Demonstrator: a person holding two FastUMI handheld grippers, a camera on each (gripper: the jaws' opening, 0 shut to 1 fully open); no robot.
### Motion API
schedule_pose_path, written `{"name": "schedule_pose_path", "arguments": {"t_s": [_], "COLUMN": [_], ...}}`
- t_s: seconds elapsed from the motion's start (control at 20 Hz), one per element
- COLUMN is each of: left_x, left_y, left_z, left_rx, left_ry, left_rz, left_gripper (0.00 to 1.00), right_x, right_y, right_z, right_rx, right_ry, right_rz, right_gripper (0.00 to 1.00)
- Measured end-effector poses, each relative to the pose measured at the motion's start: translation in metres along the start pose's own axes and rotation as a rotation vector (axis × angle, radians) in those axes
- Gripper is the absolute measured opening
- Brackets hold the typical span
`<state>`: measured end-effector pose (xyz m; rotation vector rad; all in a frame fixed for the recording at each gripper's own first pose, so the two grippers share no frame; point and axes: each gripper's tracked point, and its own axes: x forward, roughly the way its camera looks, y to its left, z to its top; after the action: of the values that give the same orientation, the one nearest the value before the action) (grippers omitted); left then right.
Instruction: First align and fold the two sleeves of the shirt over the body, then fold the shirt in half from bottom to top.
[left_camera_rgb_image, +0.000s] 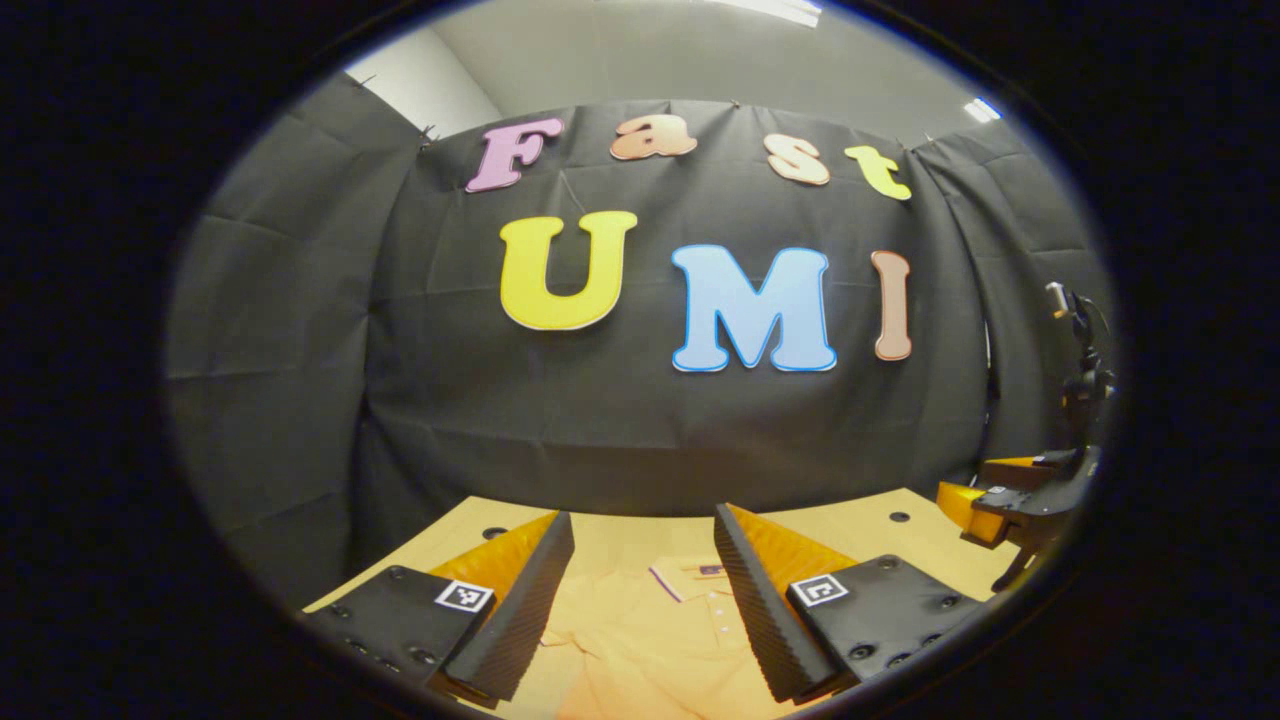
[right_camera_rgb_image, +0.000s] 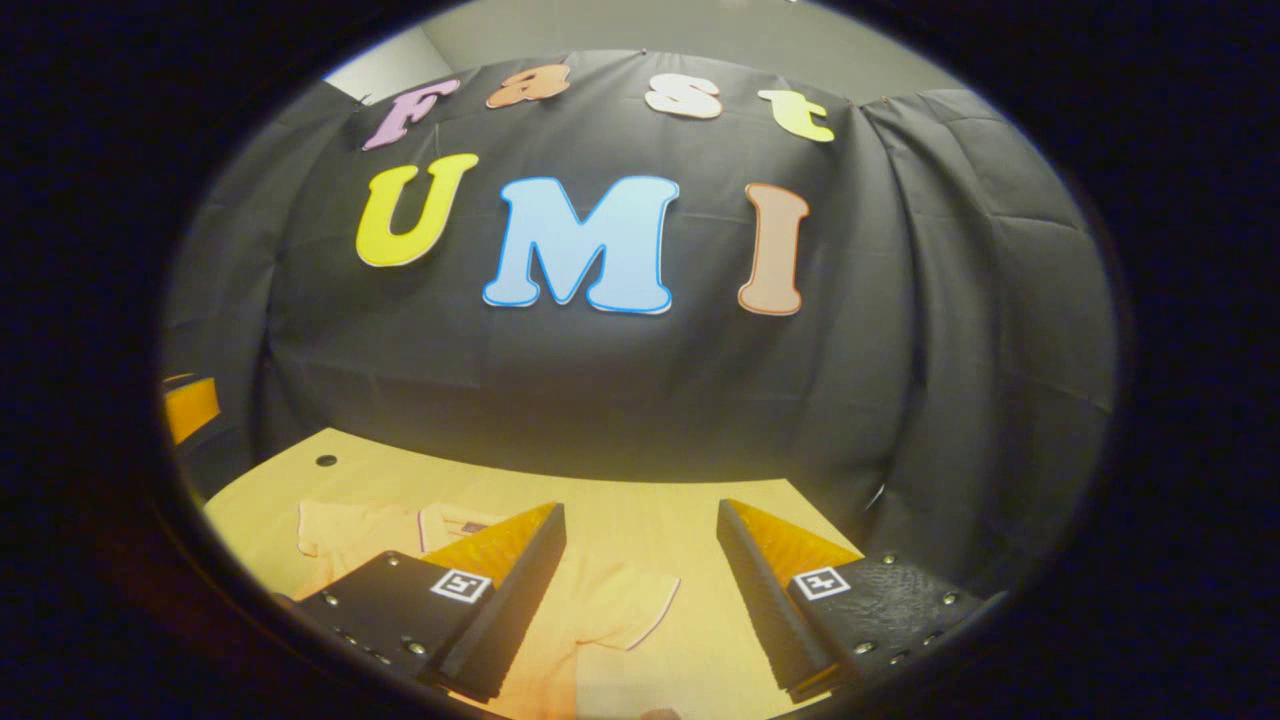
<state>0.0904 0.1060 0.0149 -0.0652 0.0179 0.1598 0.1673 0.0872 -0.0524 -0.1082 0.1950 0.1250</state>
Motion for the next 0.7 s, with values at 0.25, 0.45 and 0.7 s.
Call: {"name": "schedule_pose_path", "arguments": {"t_s": [0.25,0.45,0.7], "left_x": [0.011,0.015,0.014], "left_y": [0.014,0.023,0.03], "left_z": [-0.017,-0.028,-0.043], "left_rx": [-0.012,-0.019,-0.038], "left_ry": [0.037,0.057,0.092], "left_rz": [0.027,0.046,0.064], "left_gripper": [0.92,0.94,0.93], "right_x": [0.041,0.069,0.097], "right_y": [-0.004,-0.006,-0.001], "right_z": [-0.035,-0.062,-0.099], "right_rx": [0.005,-0.01,0.006], "right_ry": [0.109,0.191,0.289], "right_rz": [-0.015,-0.017,0.011], "right_gripper": [0.94,0.94,0.94]}}
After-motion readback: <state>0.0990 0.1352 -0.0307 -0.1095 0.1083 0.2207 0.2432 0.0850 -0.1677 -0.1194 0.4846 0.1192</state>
